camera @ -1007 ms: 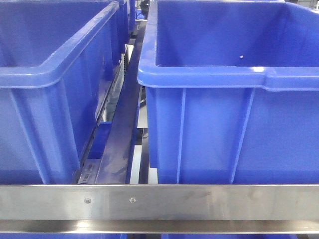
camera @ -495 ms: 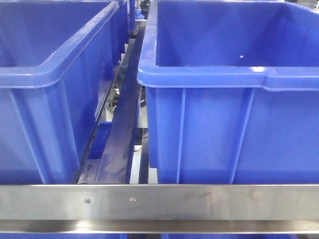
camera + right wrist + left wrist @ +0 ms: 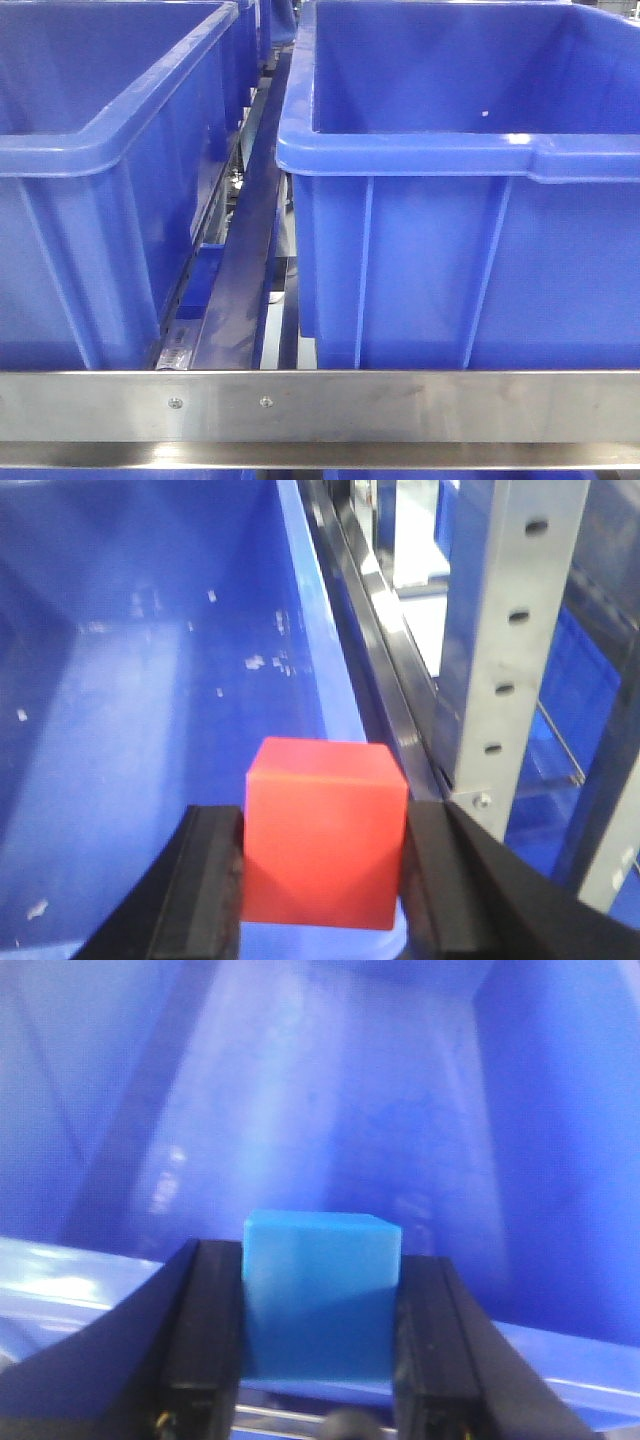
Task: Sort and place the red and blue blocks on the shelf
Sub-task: 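Hold the cubes above the blue bins on the shelf, then lower the blue cube and red cube down into separate blue bins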
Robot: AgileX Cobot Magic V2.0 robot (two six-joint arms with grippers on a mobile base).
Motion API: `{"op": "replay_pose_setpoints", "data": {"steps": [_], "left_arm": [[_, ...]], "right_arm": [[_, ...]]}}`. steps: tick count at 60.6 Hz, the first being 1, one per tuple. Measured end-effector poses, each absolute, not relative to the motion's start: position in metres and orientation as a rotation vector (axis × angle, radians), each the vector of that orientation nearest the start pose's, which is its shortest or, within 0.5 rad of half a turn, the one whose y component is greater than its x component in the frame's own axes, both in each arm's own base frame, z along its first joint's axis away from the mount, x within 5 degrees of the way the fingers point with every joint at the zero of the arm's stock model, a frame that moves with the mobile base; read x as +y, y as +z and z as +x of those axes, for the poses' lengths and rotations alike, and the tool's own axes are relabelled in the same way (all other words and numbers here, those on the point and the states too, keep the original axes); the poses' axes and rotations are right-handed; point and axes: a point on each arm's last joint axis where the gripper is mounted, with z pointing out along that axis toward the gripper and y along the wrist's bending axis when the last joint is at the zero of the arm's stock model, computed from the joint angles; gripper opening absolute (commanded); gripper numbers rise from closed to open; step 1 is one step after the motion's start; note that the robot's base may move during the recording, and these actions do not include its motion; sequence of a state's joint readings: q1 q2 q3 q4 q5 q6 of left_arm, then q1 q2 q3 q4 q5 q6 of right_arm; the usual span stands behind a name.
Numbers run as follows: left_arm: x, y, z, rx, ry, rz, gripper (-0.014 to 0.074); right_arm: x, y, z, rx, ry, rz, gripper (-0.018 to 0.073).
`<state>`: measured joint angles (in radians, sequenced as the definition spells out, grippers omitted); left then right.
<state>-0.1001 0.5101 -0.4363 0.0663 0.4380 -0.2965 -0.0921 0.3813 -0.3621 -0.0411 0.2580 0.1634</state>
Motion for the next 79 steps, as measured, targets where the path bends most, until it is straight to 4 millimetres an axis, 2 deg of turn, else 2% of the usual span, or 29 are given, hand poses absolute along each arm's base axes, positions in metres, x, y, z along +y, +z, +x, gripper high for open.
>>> {"op": "replay_pose_setpoints", "data": {"steps": [25, 35, 43, 53, 79], "left_arm": [[-0.008, 0.283, 0.106, 1.985, -0.183, -0.146, 0.0122], [-0.008, 0.285, 0.108, 1.964, -0.186, -0.142, 0.0122], [-0.009, 0.295, 0.111, 1.941, -0.189, -0.140, 0.0122], [-0.010, 0.304, 0.122, 1.953, -0.188, -0.141, 0.0122], [-0.015, 0.313, 0.169, 2.051, -0.175, -0.145, 0.0122]], "right_arm": [[-0.007, 0.284, 0.093, 1.768, 0.035, 0.172, 0.0057], [-0.004, 0.292, 0.103, 1.798, 0.051, 0.129, 0.0057], [0.000, 0.302, 0.118, 1.825, 0.069, 0.089, 0.0057], [0.006, 0.311, 0.136, 1.861, 0.094, 0.050, 0.0057], [0.022, 0.308, 0.176, 1.915, 0.144, -0.026, 0.0057]]}}
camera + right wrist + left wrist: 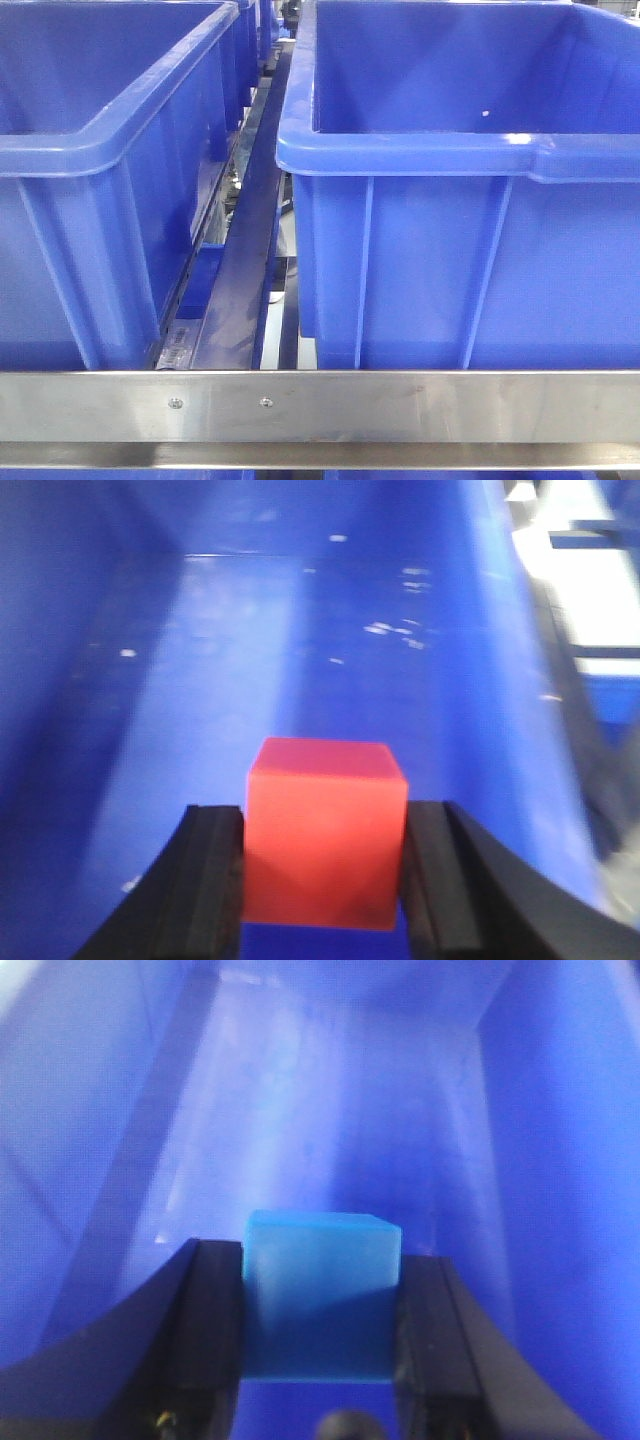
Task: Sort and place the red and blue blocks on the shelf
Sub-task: 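Lower the blue cube and red cube down into separate blue bins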
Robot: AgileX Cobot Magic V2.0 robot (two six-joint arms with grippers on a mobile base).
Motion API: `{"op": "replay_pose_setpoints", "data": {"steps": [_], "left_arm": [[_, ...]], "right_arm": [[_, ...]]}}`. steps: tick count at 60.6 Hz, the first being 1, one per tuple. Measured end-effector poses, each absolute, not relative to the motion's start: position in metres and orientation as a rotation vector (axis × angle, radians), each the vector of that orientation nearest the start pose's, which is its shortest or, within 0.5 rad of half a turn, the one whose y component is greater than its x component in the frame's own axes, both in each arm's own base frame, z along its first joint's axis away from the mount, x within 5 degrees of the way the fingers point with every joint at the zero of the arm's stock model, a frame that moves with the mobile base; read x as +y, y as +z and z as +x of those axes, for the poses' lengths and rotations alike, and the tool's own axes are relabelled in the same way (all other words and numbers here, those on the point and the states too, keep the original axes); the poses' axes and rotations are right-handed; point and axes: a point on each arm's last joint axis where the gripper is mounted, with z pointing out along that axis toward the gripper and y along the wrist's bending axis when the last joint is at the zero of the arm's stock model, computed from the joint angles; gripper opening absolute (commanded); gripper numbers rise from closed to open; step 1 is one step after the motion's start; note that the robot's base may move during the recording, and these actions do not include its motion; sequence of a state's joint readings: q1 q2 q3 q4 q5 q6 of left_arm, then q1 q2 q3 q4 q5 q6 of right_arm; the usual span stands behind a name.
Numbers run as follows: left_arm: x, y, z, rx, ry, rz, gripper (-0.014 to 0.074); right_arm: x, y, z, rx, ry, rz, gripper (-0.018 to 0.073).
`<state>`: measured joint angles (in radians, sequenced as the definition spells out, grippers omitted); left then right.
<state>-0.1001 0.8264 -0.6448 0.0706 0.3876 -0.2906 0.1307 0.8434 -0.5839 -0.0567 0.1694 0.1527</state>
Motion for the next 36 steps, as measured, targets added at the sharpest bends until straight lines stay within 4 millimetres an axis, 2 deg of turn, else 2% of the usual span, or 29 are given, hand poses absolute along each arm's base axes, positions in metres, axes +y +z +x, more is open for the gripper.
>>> {"op": "replay_pose_setpoints", "data": {"steps": [20, 36], "left_arm": [[-0.019, 0.311, 0.201, 2.094, -0.196, -0.167, 0.0122], [-0.020, 0.308, 0.206, 2.094, -0.208, -0.175, 0.0122]], "right_arm": [[0.024, 0.311, 0.186, 1.844, 0.155, -0.029, 0.0057], [0.024, 0.312, 0.187, 1.828, 0.156, -0.032, 0.0057]]}}
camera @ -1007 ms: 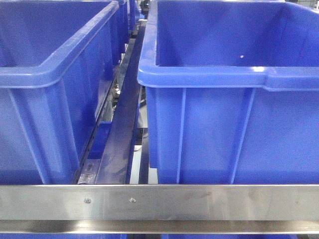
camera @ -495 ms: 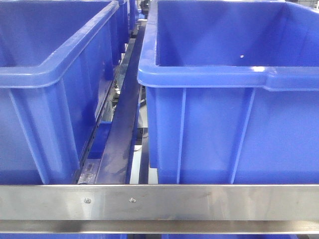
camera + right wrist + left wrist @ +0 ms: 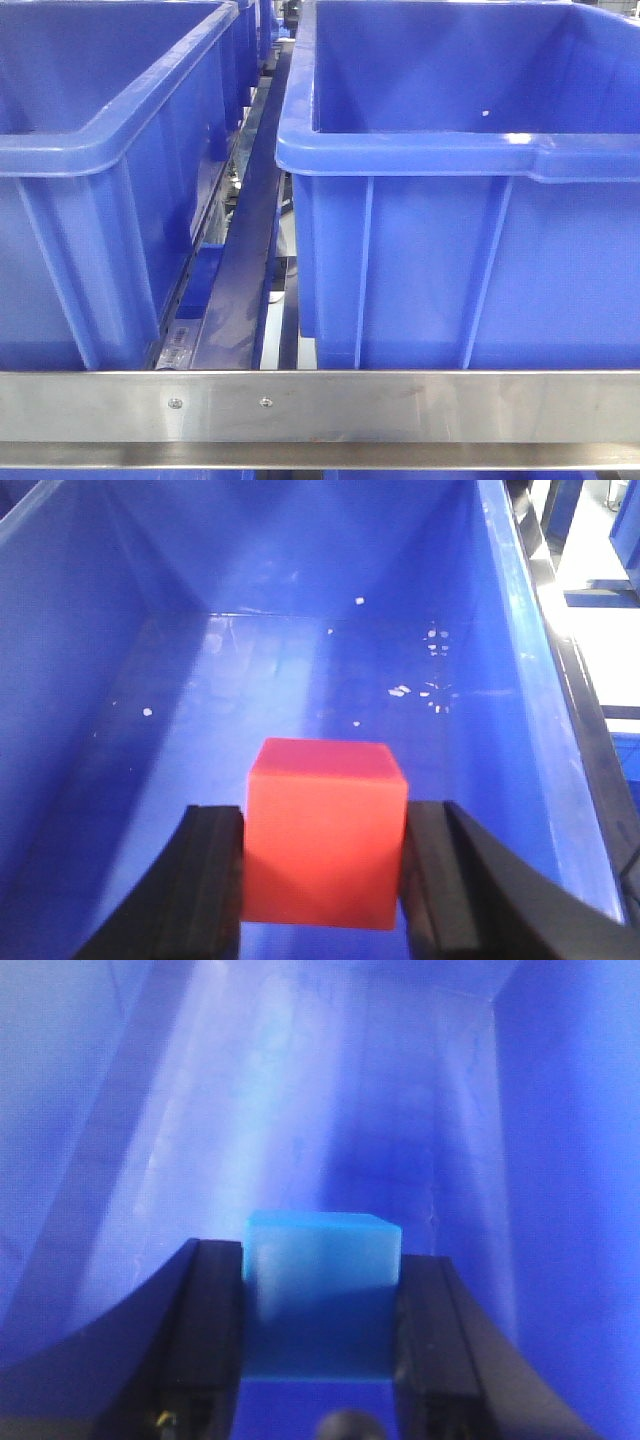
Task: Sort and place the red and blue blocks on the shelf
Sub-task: 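Lower the blue cube and red cube down into separate blue bins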
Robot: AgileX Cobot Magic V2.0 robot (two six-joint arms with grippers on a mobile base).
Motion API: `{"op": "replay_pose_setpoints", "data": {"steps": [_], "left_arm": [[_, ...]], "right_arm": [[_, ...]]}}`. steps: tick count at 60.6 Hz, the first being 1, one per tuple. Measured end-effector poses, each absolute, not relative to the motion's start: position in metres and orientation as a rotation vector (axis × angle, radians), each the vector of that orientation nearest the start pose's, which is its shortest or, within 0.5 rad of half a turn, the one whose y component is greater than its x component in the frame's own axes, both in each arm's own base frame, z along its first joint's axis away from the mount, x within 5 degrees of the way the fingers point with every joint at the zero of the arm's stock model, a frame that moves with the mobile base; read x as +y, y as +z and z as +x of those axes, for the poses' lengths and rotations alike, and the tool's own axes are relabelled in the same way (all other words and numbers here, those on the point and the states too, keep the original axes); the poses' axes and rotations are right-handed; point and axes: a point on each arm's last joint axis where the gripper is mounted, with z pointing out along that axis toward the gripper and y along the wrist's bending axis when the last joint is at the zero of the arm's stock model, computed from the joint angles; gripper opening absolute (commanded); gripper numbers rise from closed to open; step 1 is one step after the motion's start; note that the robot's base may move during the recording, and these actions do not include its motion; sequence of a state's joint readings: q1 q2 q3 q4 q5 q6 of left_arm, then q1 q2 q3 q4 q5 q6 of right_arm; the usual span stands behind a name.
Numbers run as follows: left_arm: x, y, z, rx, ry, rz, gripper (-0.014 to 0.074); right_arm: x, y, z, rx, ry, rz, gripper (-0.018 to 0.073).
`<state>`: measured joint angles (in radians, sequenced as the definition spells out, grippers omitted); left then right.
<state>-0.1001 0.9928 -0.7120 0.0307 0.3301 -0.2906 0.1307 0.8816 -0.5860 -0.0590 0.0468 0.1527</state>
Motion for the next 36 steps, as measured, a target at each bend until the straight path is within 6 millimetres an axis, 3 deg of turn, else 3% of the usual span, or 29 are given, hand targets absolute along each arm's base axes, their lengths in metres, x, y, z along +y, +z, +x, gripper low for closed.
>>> {"op": "replay_pose_setpoints", "data": {"steps": [20, 27, 32, 36], "left_arm": [[-0.0205, 0.3132, 0.2086, 2.036, -0.227, -0.178, 0.0125], [-0.0207, 0.3134, 0.2087, 2.034, -0.236, -0.186, 0.0128], [-0.0210, 0.3130, 0.2096, 2.032, -0.245, -0.194, 0.0132], [-0.0211, 0.3119, 0.2107, 2.037, -0.245, -0.195, 0.0185]], "right_arm": [[0.0243, 0.3121, 0.1866, 1.828, 0.156, -0.032, 0.0090], [0.0243, 0.3123, 0.1866, 1.826, 0.156, -0.032, 0.0221], [0.0243, 0.3123, 0.1866, 1.826, 0.156, -0.032, 0.0379], [0.0243, 0.3123, 0.1866, 1.826, 0.156, -0.032, 0.0473]]}}
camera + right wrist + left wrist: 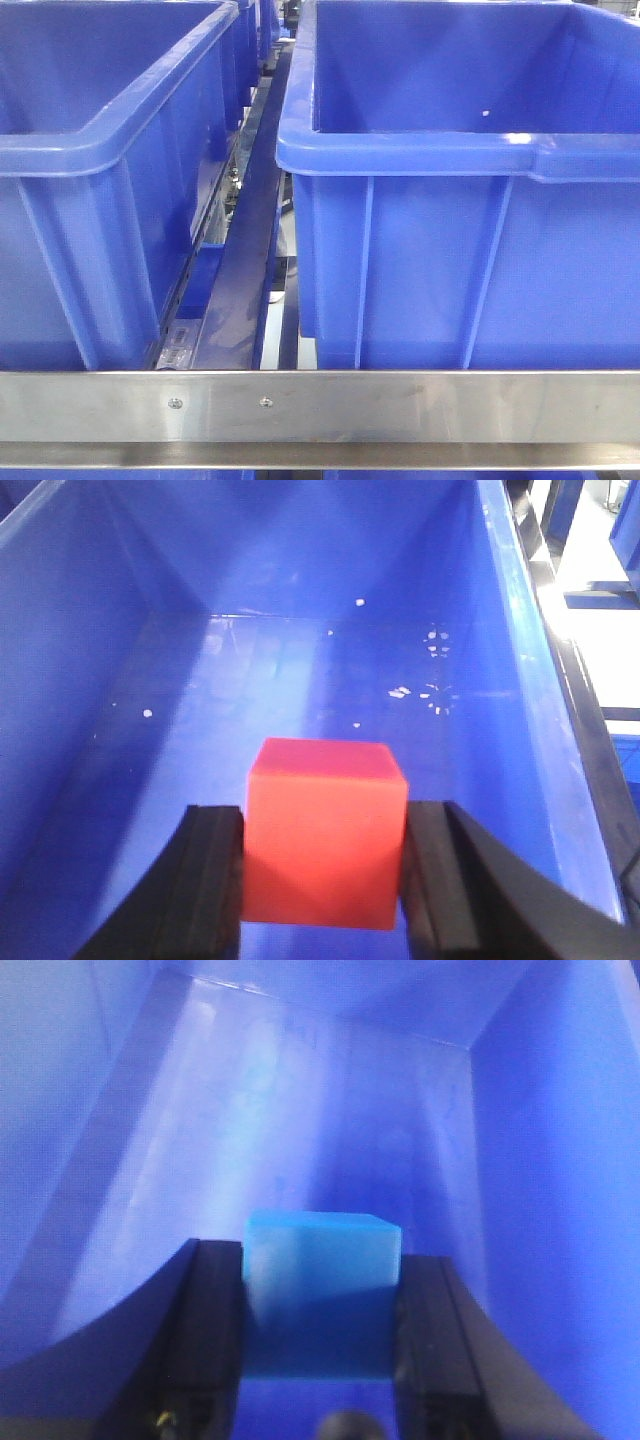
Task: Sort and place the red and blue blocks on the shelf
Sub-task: 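Lower the blue cube and red cube down into separate blue bins, then open both grippers to release the cubes inside the bins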
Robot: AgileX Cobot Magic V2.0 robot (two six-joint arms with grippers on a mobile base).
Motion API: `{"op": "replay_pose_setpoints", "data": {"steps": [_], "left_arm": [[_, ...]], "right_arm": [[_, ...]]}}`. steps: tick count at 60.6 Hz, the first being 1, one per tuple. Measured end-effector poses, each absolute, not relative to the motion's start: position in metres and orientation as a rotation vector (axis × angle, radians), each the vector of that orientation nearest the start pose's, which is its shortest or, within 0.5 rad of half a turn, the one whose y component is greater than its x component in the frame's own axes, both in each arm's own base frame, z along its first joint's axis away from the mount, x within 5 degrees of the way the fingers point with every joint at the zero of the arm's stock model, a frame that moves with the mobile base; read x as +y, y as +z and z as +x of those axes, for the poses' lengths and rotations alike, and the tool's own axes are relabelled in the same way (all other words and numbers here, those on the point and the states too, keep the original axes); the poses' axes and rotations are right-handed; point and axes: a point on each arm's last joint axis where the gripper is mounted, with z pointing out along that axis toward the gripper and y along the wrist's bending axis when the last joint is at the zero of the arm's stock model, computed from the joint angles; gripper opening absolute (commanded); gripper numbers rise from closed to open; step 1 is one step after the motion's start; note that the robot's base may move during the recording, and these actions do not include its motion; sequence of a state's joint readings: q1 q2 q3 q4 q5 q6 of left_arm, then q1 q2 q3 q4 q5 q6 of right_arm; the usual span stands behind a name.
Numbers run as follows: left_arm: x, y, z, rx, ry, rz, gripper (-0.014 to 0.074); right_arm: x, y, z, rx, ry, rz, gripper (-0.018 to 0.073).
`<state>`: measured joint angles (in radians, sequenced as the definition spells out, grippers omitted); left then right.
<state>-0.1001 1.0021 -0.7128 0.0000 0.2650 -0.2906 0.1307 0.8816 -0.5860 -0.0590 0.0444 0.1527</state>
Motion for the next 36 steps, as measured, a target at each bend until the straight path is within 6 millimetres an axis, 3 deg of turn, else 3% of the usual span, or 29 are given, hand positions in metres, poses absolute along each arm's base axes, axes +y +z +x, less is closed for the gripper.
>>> {"op": "replay_pose_setpoints", "data": {"steps": [5, 13, 16, 27, 33, 36], "left_arm": [[-0.0213, 0.3112, 0.2113, 2.041, -0.249, -0.200, 0.0339], [-0.0215, 0.3099, 0.2126, 2.045, -0.250, -0.202, 0.0586], [-0.0216, 0.3098, 0.2129, 2.045, -0.253, -0.205, 0.0629], [-0.0219, 0.3097, 0.2132, 2.044, -0.261, -0.212, 0.0566], [-0.0219, 0.3097, 0.2132, 2.044, -0.261, -0.212, 0.0435], [-0.0219, 0.3097, 0.2132, 2.044, -0.261, -0.212, 0.0326]], "right_arm": [[0.0243, 0.3123, 0.1866, 1.826, 0.156, -0.032, 0.0538], [0.0243, 0.3123, 0.1866, 1.826, 0.156, -0.032, 0.0542], [0.0243, 0.3125, 0.1866, 1.824, 0.156, -0.032, 0.0542], [0.0243, 0.3125, 0.1866, 1.824, 0.156, -0.032, 0.0540], [0.0243, 0.3125, 0.1866, 1.824, 0.156, -0.032, 0.0501], [0.0243, 0.3124, 0.1868, 1.825, 0.156, -0.032, 0.0445]]}}
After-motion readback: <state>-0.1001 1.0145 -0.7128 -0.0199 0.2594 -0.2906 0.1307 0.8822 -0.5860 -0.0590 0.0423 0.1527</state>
